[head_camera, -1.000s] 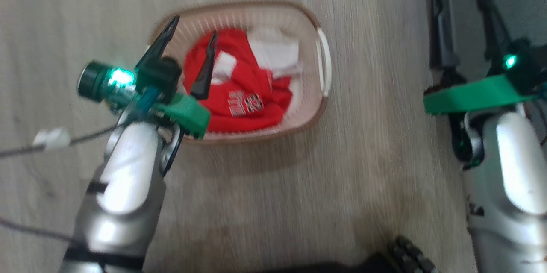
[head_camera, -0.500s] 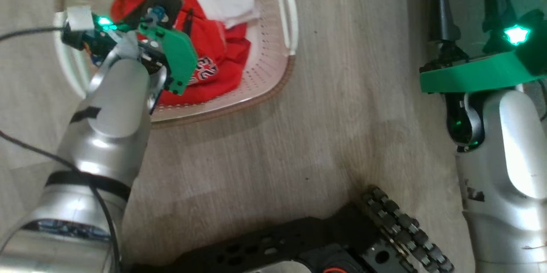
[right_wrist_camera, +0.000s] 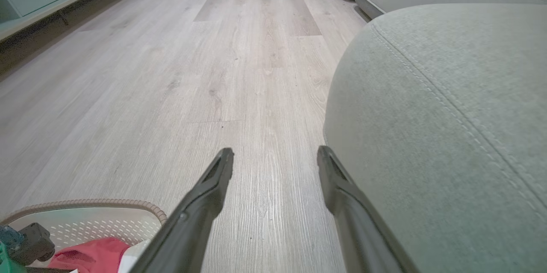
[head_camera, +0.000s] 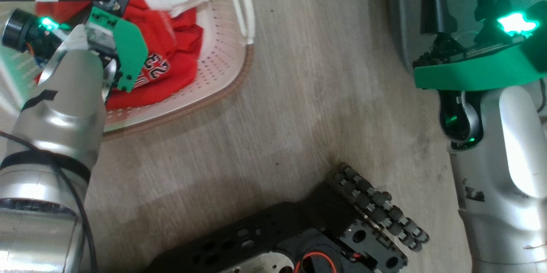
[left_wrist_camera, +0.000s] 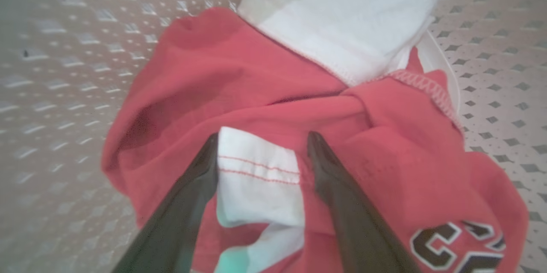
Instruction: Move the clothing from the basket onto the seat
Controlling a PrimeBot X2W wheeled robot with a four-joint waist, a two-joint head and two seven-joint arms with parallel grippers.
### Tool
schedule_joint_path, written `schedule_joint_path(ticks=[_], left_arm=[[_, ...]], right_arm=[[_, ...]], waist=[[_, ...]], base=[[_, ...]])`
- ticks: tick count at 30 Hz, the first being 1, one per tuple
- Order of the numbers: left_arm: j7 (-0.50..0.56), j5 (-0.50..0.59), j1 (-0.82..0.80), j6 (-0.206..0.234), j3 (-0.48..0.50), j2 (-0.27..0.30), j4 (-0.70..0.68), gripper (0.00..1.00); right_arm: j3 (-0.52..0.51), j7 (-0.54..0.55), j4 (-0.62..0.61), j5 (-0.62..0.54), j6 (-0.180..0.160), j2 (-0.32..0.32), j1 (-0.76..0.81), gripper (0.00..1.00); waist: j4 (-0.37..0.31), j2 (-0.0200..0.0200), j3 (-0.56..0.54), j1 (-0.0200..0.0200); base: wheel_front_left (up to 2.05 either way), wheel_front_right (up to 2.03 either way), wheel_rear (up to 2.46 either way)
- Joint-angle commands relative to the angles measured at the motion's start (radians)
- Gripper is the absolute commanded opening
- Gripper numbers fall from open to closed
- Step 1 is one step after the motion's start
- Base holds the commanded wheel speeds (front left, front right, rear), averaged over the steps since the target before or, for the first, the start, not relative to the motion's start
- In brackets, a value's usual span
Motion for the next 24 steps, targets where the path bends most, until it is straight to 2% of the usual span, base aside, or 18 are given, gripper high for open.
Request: schedule_joint_path(ticks=[1,3,4,6,17,24], left_arm=[[-0.001,0.006,0.001,0.004,0.002,0.029,0.006,1.0],[-0.006,-0.004,0.001,-0.009,0.004,0.03,0.032,1.0],[-0.007,-0.01,0.001,-0.011,0.006,0.03,0.043,0.6],[-0.017,-0.014,0.0,-0.015,0.001,0.026,0.056,0.0],[-0.162,-0.066,0.023,-0.044,-0.009,-0.067,0.069,0.0],[-0.282,-0.155,0.103,-0.06,0.008,-0.1,0.043,0.0]], right_arm=[[0.008,-0.006,-0.037,0.015,0.0,0.006,0.043,1.0],[-0.003,-0.006,-0.04,0.024,0.0,0.006,0.052,1.0],[-0.009,-0.006,-0.04,0.028,0.0,0.006,0.057,1.0],[-0.02,-0.006,-0.04,0.032,0.0,0.006,0.064,1.0],[-0.085,-0.006,-0.012,-0.033,0.0,0.006,0.1,1.0],[-0.12,-0.006,0.017,-0.107,0.0,0.006,0.152,1.0]], waist=[[-0.029,0.0,0.02,-0.0001],[-0.04,0.0,0.023,-0.0001],[-0.044,0.0,0.023,-0.0001],[-0.044,0.0,0.021,-0.0001],[0.078,0.0,-0.099,-0.0001],[0.191,0.0,-0.273,-0.0001]], base=[[0.0,0.0,0.0],[0.0,0.0,0.0],[0.0,0.0,0.0],[0.0,0.0,0.0],[0.0,0.0,0.0],[0.0,0.0,0.0]])
